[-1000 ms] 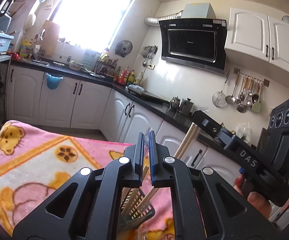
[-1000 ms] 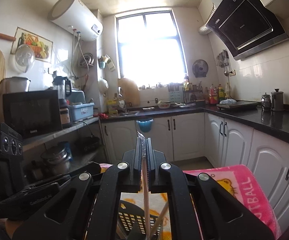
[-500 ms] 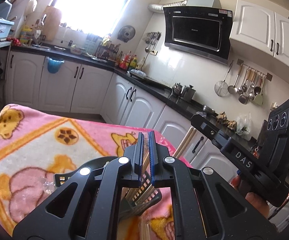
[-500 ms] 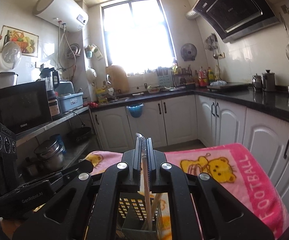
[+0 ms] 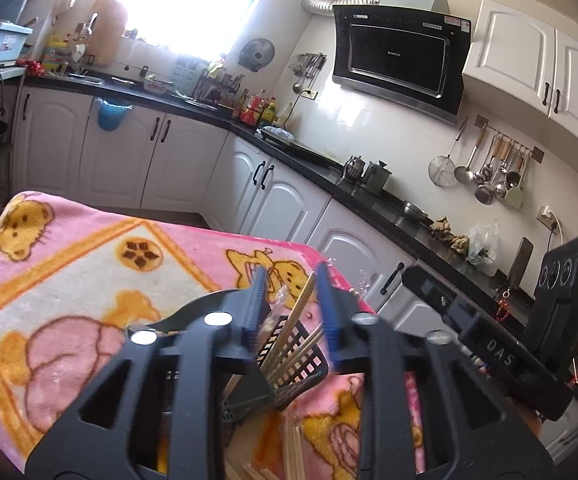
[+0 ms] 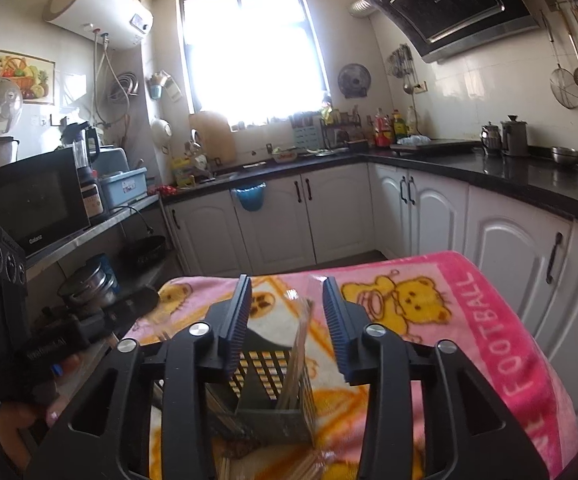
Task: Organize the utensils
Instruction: 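Open the left tool over the caddy while the right tool releases its chopstick inside, then withdraw both open tools from the caddy toward the chopstick pile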
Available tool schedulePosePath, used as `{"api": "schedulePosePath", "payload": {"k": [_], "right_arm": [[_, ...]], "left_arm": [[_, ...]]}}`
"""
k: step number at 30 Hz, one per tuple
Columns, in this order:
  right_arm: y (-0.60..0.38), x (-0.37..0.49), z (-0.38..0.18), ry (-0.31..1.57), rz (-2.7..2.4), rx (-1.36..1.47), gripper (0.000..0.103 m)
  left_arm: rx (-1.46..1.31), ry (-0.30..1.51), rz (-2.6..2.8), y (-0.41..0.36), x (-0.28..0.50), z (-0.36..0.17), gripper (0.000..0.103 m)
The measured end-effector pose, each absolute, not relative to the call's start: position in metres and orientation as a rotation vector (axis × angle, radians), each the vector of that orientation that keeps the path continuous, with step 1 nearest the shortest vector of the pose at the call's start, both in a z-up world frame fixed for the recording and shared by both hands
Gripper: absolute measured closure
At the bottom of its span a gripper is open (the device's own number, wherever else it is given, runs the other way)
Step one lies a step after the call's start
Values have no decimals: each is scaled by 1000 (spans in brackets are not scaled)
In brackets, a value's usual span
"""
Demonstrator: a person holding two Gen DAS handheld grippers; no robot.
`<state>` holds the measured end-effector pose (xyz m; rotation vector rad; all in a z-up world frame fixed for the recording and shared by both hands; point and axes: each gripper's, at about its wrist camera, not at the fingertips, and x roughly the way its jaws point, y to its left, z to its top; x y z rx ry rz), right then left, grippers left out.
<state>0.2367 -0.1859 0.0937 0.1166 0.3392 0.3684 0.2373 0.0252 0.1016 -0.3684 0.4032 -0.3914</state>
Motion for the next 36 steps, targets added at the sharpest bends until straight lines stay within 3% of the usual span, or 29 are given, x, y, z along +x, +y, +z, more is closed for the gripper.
{"api": "schedulePosePath", "payload": {"k": [8,13,19,36], "right_arm": [[-201,212,85,379,327,114,57],[-204,204,78,412,328,109,55],[-205,197,66,447,331,97,53],[-197,188,12,614,361,44,53]], "left_arm": [[-394,406,-399,37,222,111,55],[-386,381,-423,40,199,120,34],[-379,402,-419,42,178,114,21],[-375,579,-339,47,162,46,14]]}}
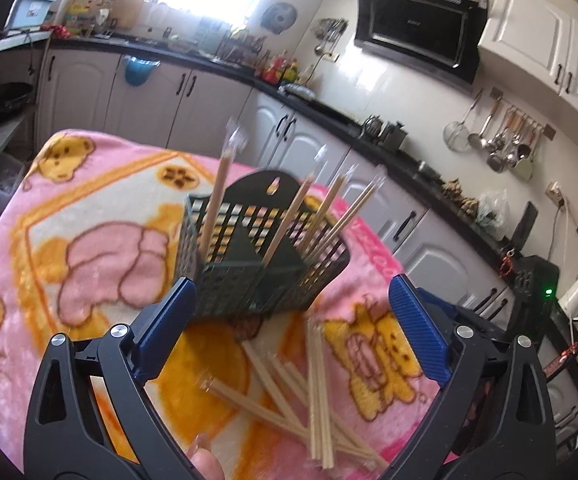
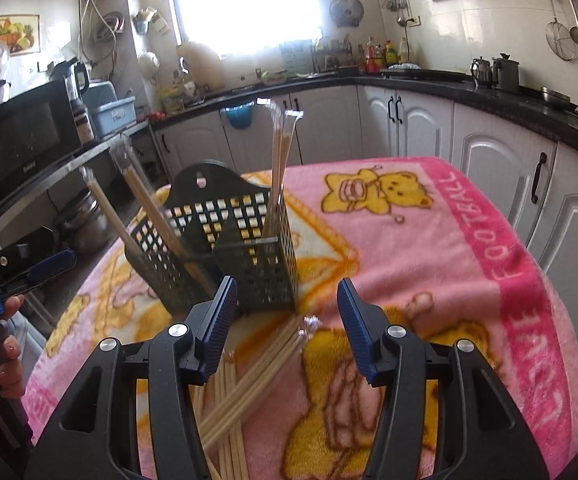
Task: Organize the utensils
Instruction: 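Withdraw both open tools from the caddy toward the chopstick pile, then lower the left tool onto a wrapped chopstick and close it while the right tool grasps another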
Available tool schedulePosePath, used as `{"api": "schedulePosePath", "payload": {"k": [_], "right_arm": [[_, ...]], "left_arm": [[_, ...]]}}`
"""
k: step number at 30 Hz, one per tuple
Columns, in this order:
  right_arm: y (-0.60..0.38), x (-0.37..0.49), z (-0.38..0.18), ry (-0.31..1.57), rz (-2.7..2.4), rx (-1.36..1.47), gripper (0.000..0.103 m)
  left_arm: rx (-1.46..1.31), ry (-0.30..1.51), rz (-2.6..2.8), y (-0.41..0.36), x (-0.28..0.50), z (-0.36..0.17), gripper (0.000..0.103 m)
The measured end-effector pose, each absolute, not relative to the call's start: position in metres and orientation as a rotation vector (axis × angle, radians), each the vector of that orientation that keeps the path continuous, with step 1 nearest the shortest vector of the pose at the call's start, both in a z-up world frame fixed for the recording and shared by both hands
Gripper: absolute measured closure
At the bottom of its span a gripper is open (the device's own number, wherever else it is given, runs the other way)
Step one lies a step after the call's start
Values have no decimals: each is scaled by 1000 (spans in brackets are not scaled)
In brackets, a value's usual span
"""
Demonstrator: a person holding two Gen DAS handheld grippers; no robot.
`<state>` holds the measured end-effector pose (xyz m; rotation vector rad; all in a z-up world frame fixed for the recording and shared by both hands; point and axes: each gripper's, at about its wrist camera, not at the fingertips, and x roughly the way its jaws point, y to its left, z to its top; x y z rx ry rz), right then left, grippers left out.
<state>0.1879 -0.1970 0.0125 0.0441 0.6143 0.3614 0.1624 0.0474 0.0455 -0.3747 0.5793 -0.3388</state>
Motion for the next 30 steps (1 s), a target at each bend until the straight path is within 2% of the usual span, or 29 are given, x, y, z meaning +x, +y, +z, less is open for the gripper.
{"api": "schedulePosePath", "payload": {"k": [13,15,17,19,22,27,30], "right_arm": [[-190,191,-32,752,407,42,53],[-189,194,-37,770,411,40,58],[-189,200,-42,792,410,44,64],[-188,205,-47,809,405,53,66],[-190,217,-53,835,393,79,70],[-194,240,-62,874,378,102,72],[-195,255,-66,895,367,119,72]], "left_arm": [[-414,753,-271,53,175,-16,14],[-423,784,-261,55,177,-27,15],[-447,806,-263,57,179,-36,24],[-463,834,-259,58,180,-46,36],[-484,873,-267,58,183,-57,46],[-507,914,-273,57,185,-68,57],[-495,936,-258,54,188,-73,57]]}}
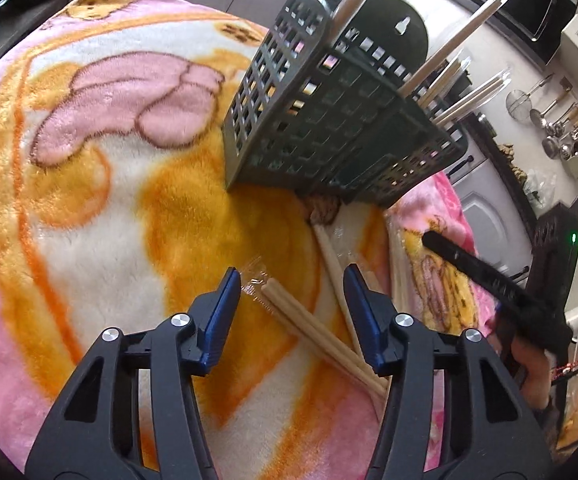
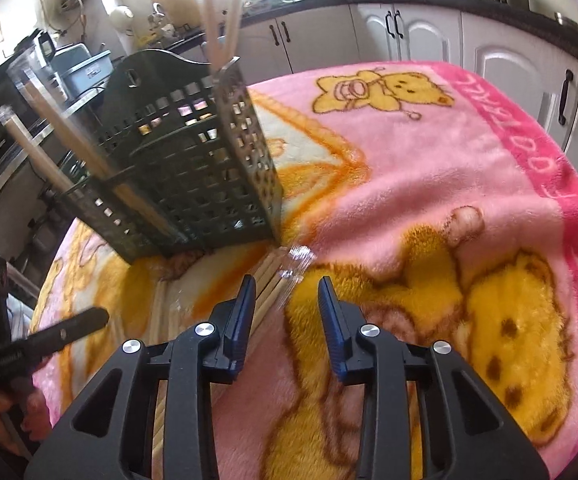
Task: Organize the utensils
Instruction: 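Lower the left tool onto a wrapped chopstick and close it while the right tool grasps another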
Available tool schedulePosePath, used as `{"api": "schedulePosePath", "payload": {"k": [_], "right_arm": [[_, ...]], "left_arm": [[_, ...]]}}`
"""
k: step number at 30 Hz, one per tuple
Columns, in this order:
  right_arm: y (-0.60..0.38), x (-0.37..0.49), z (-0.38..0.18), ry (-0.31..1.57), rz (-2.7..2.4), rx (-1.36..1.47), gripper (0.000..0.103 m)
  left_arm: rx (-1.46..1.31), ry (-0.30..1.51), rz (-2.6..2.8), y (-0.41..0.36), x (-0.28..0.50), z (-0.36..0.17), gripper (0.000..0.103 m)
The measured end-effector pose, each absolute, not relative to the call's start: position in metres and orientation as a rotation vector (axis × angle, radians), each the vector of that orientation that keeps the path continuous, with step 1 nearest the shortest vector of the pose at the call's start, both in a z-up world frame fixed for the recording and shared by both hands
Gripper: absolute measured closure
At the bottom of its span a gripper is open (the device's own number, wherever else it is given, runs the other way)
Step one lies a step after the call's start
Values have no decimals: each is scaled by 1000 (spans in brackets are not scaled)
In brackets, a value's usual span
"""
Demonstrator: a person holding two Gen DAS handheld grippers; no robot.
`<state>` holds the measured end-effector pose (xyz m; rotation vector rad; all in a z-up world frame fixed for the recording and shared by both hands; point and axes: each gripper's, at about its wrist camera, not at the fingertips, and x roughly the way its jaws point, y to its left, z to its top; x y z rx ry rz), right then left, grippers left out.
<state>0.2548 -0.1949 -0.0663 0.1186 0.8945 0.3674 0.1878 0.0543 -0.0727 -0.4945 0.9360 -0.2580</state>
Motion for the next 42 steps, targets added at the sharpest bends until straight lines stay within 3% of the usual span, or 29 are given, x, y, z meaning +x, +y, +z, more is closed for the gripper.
{"api": "schedulePosePath", "payload": {"k": [6,16,24,30,42], "right_arm": [[-196,277,-80,948,371,161,76],[-193,289,-92,981,375,165,77],[-189,286,-92,967,351,118,85],[-201,283,-93,953,346,189,100],[-233,251,-60,826,316,282,101]], "left_arm": [[-468,955,-203,53,193,-78,68],[-355,943,-149,36,200,-78,72],[-285,917,-114,25,199,-79,79],[-311,914,-113,32,201,-81,87],[-501,918,-198,66,195,-87,98]]}}
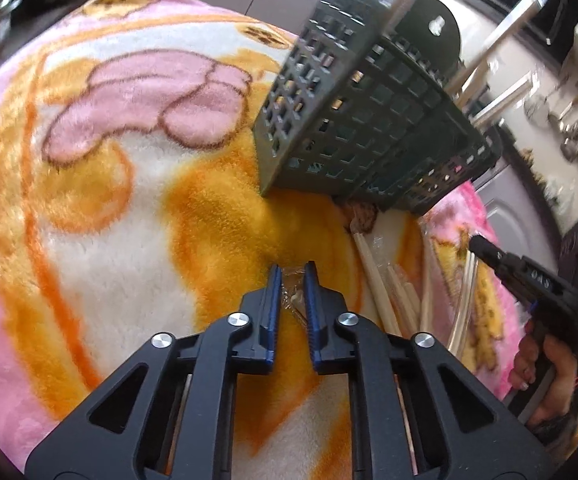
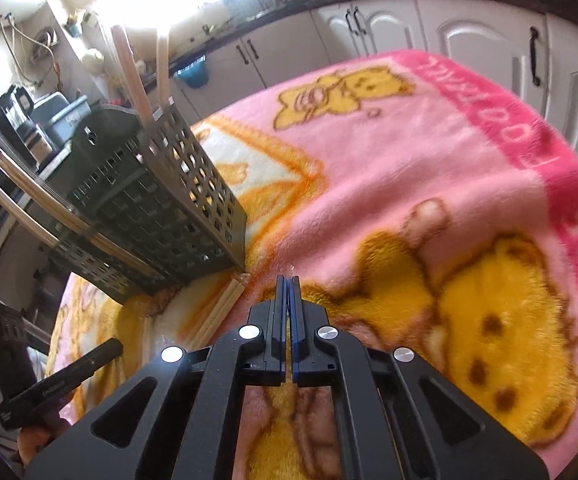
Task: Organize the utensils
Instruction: 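Lower the left tool onto a wrapped chopstick and close it while the right tool grasps another, then lift the left tool's chopstick over the green caddy while the right tool carries its chopstick there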
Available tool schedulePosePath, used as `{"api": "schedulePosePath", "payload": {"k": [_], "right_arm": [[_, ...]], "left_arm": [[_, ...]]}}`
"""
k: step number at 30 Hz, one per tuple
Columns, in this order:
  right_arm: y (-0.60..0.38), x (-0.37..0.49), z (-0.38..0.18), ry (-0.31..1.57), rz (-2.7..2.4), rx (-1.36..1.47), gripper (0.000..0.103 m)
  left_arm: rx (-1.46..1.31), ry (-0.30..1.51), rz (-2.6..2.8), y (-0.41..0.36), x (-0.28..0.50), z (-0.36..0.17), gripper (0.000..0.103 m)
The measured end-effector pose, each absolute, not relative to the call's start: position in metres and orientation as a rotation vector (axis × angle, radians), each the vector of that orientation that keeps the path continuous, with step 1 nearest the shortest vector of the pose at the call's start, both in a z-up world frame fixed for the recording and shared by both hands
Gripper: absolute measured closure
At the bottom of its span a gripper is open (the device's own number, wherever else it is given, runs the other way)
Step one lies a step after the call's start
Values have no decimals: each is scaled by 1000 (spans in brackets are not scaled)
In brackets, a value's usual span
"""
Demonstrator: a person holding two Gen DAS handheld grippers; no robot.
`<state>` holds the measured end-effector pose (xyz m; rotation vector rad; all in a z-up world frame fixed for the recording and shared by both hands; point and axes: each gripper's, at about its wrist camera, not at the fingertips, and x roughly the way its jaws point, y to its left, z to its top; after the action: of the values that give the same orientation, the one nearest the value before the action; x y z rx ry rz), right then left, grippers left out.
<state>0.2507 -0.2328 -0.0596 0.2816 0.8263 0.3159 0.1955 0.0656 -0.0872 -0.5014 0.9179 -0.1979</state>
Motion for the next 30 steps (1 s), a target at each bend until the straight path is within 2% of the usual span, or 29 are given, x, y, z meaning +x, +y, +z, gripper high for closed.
{"api": "schedulePosePath", "payload": {"k": [8,30], "right_arm": [[-251,223,-27,721,317,307,101],[-276,173,46,509,323,308,102]], "left_arm": [[-567,846,-250,82,181,-58,99],[-507,595,-348,68,138,42,100]]}}
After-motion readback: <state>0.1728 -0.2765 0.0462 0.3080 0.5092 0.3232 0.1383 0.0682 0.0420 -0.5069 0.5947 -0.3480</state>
